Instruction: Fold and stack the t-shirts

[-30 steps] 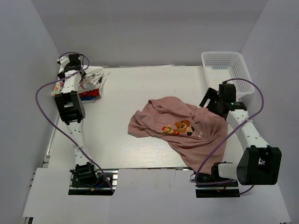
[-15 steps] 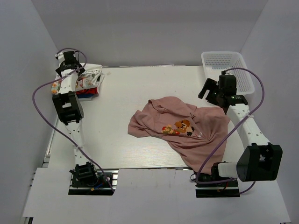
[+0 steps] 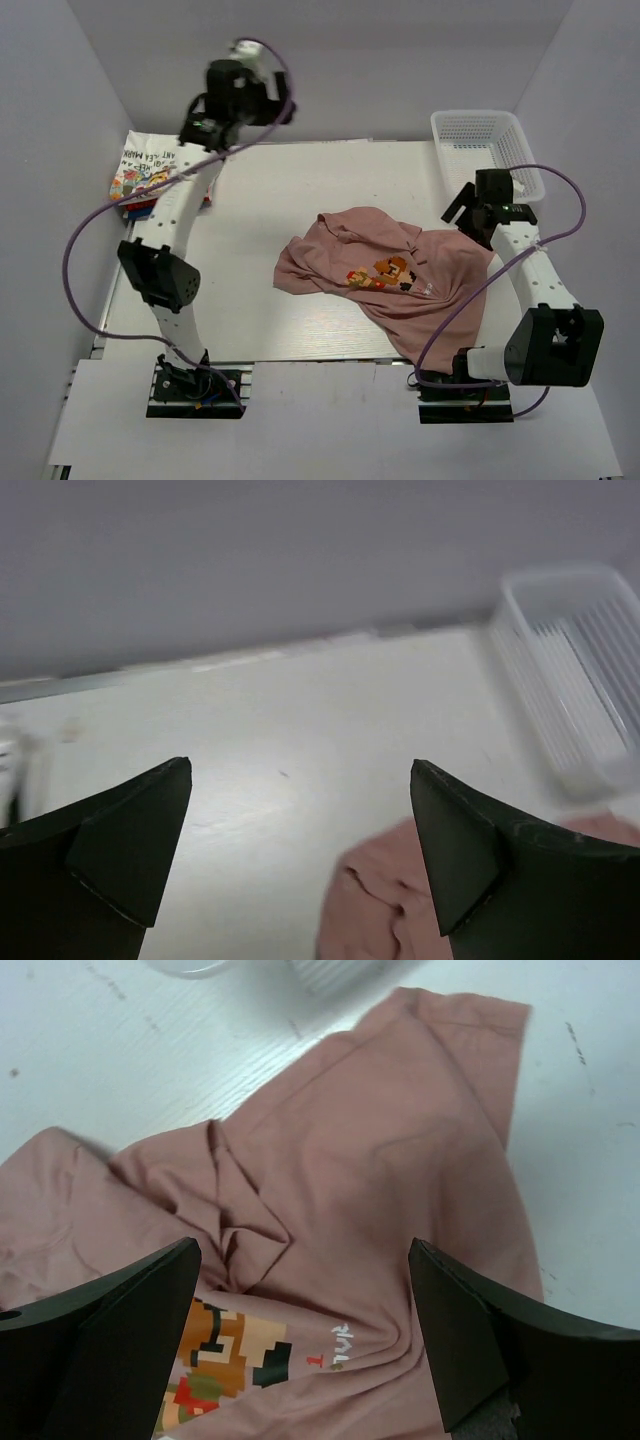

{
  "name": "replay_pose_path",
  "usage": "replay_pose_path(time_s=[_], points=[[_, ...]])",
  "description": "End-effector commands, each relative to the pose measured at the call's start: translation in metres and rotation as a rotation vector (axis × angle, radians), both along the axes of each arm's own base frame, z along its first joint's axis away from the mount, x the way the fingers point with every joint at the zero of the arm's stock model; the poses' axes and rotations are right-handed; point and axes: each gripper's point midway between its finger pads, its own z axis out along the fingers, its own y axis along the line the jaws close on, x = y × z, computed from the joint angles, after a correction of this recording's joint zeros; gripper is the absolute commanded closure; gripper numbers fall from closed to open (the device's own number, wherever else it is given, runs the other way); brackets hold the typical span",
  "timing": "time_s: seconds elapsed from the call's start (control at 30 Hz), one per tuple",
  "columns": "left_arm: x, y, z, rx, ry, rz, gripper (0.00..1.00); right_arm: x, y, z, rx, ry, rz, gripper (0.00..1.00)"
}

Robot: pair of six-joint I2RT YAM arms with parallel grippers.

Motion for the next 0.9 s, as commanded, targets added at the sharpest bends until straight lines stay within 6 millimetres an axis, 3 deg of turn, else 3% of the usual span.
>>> replay_pose_path(time_s=[0.0, 0.03, 0.07, 0.1, 0.13, 0.23, 0.37, 0.53, 0.6, 0.63, 0.67, 0.7, 0.77, 0.87], points=[[-0.027, -0.082, -0.125, 0.131, 0.299, -0.252, 0.0, -0.009, -0.026, -0.006, -0.008, 0.044, -0.131, 0.1], [-0.029, -0.092, -0.136, 0.172, 0.318, -0.277, 0.0, -0.013, -0.031, -0.009, -0.015, 0.07, -0.145, 0.1], [-0.03, -0.102, -0.166, 0.198, 0.383, -0.292, 0.0, -0.015, -0.04, -0.012, -0.019, 0.084, -0.172, 0.1], [-0.036, -0.107, -0.181, 0.235, 0.422, -0.306, 0.0, -0.015, -0.044, -0.011, -0.025, 0.085, -0.185, 0.1], [-0.041, -0.123, -0.187, 0.252, 0.427, -0.341, 0.0, -0.017, -0.047, -0.014, -0.028, 0.092, -0.19, 0.1], [-0.052, -0.145, -0.218, 0.314, 0.485, -0.381, 0.0, -0.02, -0.059, -0.016, -0.02, 0.093, -0.223, 0.1], [-0.069, -0.161, -0.26, 0.363, 0.561, -0.431, 0.0, -0.024, -0.074, -0.02, -0.017, 0.103, -0.256, 0.1], [-0.083, -0.176, -0.293, 0.363, 0.625, -0.477, 0.0, -0.021, -0.087, -0.028, -0.015, 0.088, -0.283, 0.1], [-0.099, -0.178, -0.316, 0.361, 0.694, -0.504, 0.05, -0.022, -0.09, -0.032, -0.017, 0.101, -0.289, 0.1], [-0.1, -0.18, -0.314, 0.346, 0.677, -0.515, 0.08, -0.024, -0.095, -0.039, -0.024, 0.123, -0.302, 0.1], [-0.105, -0.183, -0.315, 0.327, 0.68, -0.539, 0.17, -0.023, -0.096, -0.042, -0.027, 0.118, -0.298, 0.1], [-0.115, -0.178, -0.329, 0.331, 0.712, -0.546, 0.22, -0.021, -0.096, -0.045, -0.022, 0.119, -0.278, 0.1], [-0.118, -0.178, -0.332, 0.321, 0.699, -0.554, 0.38, -0.004, -0.09, -0.048, -0.003, 0.069, -0.214, 0.1], [-0.116, -0.177, -0.336, 0.328, 0.7, -0.545, 0.57, 0.004, -0.091, -0.06, 0.002, 0.049, -0.21, 0.1]])
